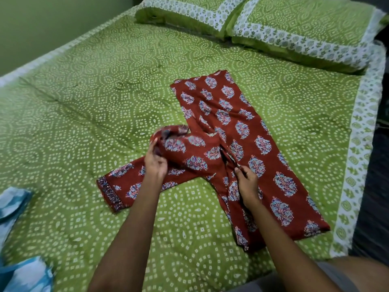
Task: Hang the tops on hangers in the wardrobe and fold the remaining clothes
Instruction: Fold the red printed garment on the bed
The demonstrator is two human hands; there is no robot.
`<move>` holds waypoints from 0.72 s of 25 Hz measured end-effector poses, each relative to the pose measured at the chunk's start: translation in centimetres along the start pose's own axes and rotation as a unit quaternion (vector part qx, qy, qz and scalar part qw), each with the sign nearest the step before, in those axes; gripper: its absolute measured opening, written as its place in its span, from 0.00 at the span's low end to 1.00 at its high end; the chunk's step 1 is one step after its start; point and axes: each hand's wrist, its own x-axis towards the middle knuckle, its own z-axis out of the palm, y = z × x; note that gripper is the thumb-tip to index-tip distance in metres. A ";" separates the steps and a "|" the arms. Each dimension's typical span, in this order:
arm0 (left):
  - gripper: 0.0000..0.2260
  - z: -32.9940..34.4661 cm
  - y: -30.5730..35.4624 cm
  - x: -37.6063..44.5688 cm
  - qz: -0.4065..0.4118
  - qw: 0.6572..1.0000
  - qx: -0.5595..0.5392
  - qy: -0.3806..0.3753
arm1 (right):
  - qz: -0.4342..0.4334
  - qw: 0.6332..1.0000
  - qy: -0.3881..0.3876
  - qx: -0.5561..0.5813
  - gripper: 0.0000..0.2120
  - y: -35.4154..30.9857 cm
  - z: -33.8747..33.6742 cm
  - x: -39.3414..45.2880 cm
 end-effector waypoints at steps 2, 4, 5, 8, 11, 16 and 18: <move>0.07 -5.1 1.5 -0.6 0.019 0.999 -0.011 0.048 | -0.008 1.000 0.005 -0.013 0.05 -0.2 0.2 -0.1; 0.09 -8.1 3.2 -1.1 0.026 0.997 -0.003 0.077 | -0.009 1.000 0.009 -0.021 0.04 -0.5 0.4 -0.4; 0.10 -9.1 4.0 -0.9 0.034 0.996 -0.005 0.087 | -0.008 1.000 0.015 -0.021 0.06 -0.8 0.5 -0.6; 0.12 -10.2 5.6 -1.1 0.020 0.997 0.015 0.068 | 0.005 1.000 0.027 -0.014 0.16 -1.2 0.5 -0.9; 0.02 -10.1 7.2 -0.5 -0.055 0.992 0.109 -0.008 | 0.007 1.000 0.018 -0.017 0.15 -1.5 0.5 -1.1; 0.12 -7.6 6.1 -0.5 0.064 0.983 0.116 0.127 | 0.021 0.999 0.021 -0.031 0.14 -1.9 0.6 -1.5; 0.17 -8.6 4.9 -2.1 0.183 0.962 0.082 0.187 | 0.035 0.998 0.020 -0.038 0.17 -2.0 0.8 -1.4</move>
